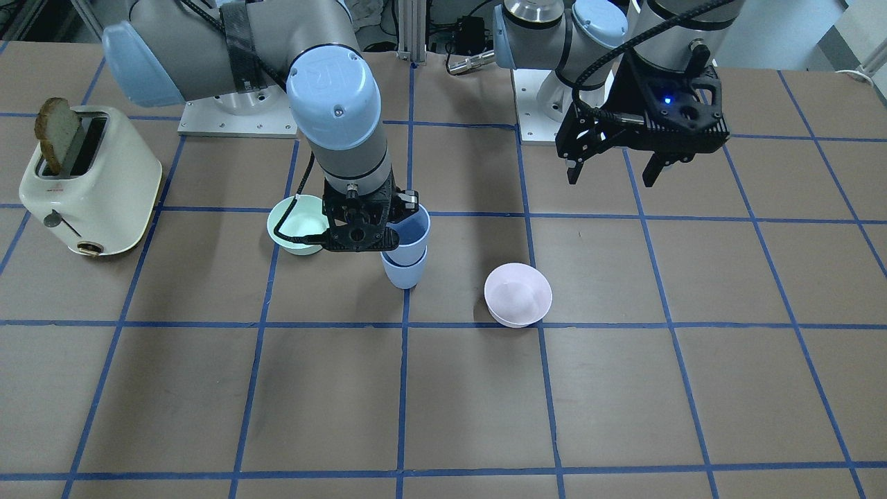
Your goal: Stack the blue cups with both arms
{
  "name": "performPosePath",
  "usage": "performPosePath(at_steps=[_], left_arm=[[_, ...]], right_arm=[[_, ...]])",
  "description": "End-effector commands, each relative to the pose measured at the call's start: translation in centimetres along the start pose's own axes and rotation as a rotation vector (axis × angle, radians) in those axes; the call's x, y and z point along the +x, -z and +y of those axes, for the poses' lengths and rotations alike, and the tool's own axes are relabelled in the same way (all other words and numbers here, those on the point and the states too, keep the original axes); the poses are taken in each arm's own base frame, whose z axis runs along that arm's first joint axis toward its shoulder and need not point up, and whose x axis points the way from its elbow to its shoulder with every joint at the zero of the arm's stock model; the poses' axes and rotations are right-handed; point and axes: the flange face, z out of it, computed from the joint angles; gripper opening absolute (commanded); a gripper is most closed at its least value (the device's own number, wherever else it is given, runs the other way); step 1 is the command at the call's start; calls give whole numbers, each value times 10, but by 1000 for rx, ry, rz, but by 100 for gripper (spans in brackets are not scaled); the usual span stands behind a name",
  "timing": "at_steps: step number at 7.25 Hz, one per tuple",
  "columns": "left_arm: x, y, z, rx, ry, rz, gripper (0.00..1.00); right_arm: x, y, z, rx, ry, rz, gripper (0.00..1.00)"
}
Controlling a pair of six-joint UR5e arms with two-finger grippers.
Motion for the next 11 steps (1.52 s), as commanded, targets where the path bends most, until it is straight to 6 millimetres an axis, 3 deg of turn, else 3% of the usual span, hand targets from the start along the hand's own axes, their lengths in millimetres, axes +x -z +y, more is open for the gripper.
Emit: performPosePath(at_steps=[1,2,3,5,6,8,9,10,11], left_arm=[[0,0,0,-1,0,-1,100],[0,0,0,-1,0,-1,100],[0,0,1,-1,0,-1,100],[0,1,2,0,0,-3,100],[0,1,2,1,0,-3,100],[0,0,2,-1,0,-3,100],[0,0,2,-1,0,-3,100],[0,0,2,-1,0,-3,100],[0,0,3,-1,0,-3,100]], right_arm=[[0,-4,-1,-8,-3,1,29],[4,-6,-2,-10,-16,3,93],[8,-4,-3,-7,-34,-2,100],[15,10,-6,16,-40,-3,100],[29,38,-4,68,-59,-20,100],[109,77,-22,135,-120,35,100],[133,97,-19,177,-71,28,100],[165,99,-24,167,2,34,100],[199,106,-28,169,-35,33,100]])
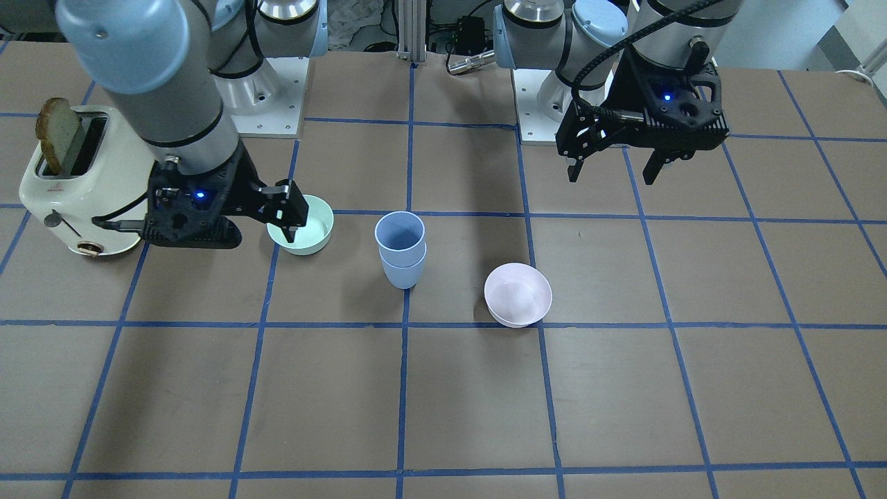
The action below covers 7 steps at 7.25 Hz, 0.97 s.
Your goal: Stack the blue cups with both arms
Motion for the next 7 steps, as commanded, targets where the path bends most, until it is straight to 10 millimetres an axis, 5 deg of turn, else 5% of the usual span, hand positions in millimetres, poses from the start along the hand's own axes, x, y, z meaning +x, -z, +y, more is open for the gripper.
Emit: performPosePath(at_steps=[1,2,4,7], left_arm=[[0,0,1,0,0,0,100],[0,0,1,0,0,0,100],[0,0,1,0,0,0,100],[0,0,1,0,0,0,100]], right_arm=[[58,12,-5,2,-26,3,100],[58,34,12,31,-27,8,100],[52,47,47,-37,-44,7,100],[53,64,58,-8,-83,40,100]])
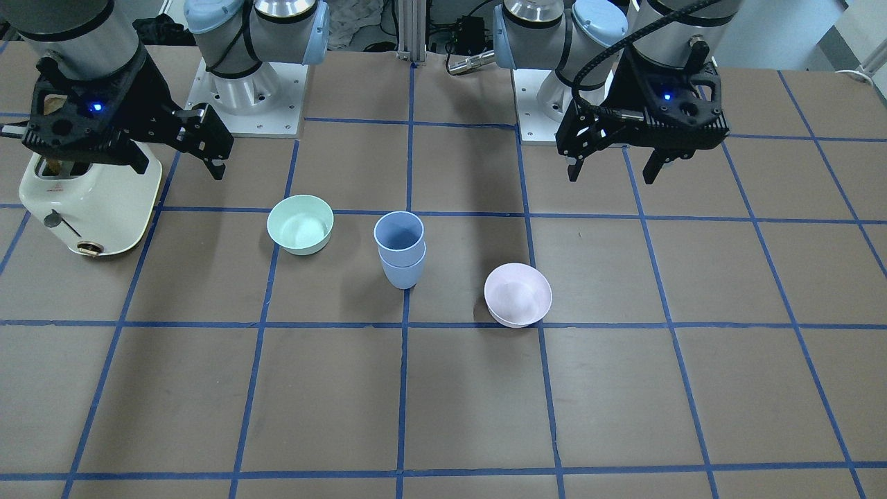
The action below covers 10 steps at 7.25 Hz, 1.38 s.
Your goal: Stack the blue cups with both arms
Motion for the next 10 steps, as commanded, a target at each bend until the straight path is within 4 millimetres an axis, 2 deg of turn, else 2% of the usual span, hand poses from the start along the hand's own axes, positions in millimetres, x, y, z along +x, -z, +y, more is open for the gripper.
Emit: performPosePath(at_steps=[1,4,10], left_arm=[[0,0,0,0,0,0,100],[0,1,7,-64,10,-1,100],[0,1,6,-63,10,-1,100]], right_arm=[[2,3,3,7,-7,26,100],[-1,7,2,17,-3,12,100],[-1,5,4,8,0,11,100]])
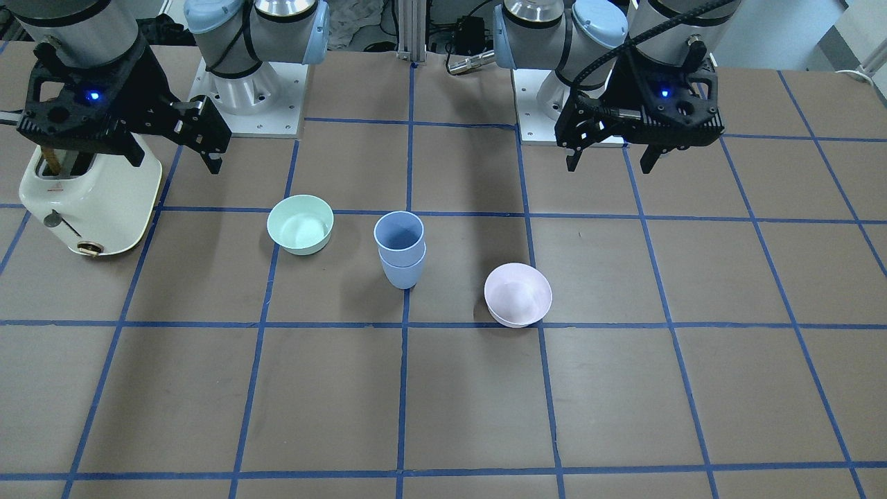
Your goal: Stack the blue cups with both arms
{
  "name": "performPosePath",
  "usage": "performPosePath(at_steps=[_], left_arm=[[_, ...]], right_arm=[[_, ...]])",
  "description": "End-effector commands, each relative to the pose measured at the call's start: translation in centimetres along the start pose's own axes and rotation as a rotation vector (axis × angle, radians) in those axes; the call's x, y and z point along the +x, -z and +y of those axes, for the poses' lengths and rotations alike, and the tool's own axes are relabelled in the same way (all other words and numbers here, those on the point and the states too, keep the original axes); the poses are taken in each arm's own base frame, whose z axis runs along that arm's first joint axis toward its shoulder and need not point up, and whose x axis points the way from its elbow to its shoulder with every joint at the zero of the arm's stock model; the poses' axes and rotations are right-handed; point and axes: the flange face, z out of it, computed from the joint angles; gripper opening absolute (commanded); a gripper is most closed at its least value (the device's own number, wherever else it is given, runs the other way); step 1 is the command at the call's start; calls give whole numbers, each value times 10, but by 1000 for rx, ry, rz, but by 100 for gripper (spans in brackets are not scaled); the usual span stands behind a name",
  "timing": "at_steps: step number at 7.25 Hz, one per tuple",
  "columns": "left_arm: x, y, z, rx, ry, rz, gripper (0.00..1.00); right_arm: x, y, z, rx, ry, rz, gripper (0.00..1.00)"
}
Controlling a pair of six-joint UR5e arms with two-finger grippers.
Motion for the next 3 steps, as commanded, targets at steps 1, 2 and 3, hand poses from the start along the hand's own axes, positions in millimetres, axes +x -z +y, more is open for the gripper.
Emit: performPosePath(at_steps=[1,2,3], left_arm=[[0,0,0,0,0,0,100],[0,0,0,0,0,2,100],[0,0,0,0,0,0,100]], right_arm=[[-8,0,3,0,18,-1,100],[-17,-1,6,-2,36,0,100],[-19,-1,6,-2,41,1,100]])
